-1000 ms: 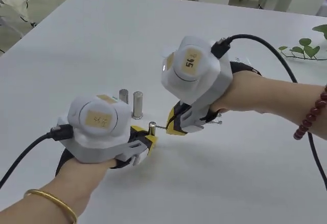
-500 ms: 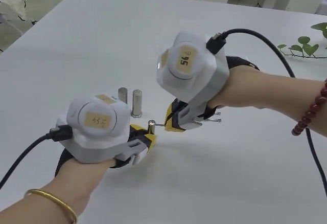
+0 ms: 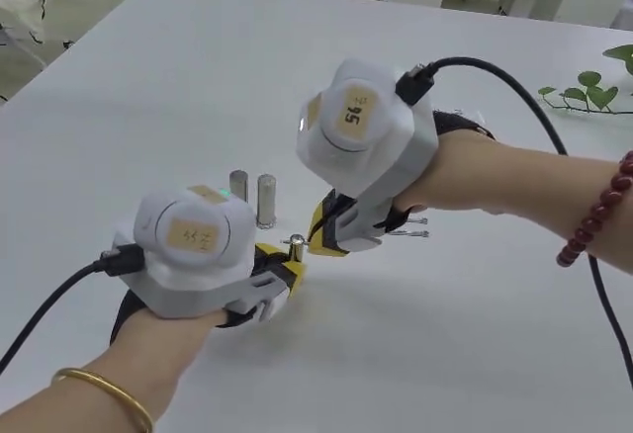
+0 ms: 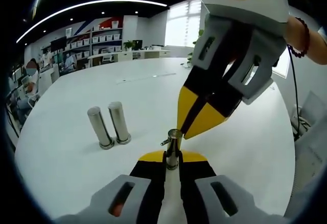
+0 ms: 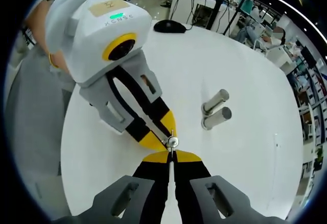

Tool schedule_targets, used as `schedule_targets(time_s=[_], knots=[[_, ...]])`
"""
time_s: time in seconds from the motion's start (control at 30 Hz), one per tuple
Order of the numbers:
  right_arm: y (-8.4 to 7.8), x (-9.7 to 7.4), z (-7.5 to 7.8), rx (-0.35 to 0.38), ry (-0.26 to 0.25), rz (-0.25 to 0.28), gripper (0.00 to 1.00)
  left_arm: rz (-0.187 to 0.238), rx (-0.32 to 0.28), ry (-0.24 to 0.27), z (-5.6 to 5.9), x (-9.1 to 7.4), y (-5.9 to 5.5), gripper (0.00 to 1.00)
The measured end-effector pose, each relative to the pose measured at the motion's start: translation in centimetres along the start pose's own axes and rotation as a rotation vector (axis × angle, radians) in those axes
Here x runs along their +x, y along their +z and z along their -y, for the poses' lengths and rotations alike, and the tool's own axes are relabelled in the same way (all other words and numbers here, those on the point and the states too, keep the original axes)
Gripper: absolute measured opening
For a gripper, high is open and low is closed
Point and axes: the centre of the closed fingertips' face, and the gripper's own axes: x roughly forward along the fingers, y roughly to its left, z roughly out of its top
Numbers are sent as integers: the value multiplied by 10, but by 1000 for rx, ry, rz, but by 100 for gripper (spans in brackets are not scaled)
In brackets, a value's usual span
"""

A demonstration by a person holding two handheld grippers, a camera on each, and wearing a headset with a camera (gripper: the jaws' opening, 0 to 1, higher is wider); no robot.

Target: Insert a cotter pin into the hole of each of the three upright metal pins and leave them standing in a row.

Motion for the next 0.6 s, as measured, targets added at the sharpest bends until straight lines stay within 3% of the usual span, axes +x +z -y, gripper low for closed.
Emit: schedule_targets(time_s=[0.2, 0.3, 0.6], knots=[[3, 0, -1, 26, 5, 26, 5, 3, 1, 3, 0, 0, 0, 7], [6, -2, -3, 61, 21, 54, 10, 2, 2, 4, 0, 0, 0, 7], [-3, -7, -2, 67, 3, 39, 11, 2, 0, 7, 0, 0, 0, 7]])
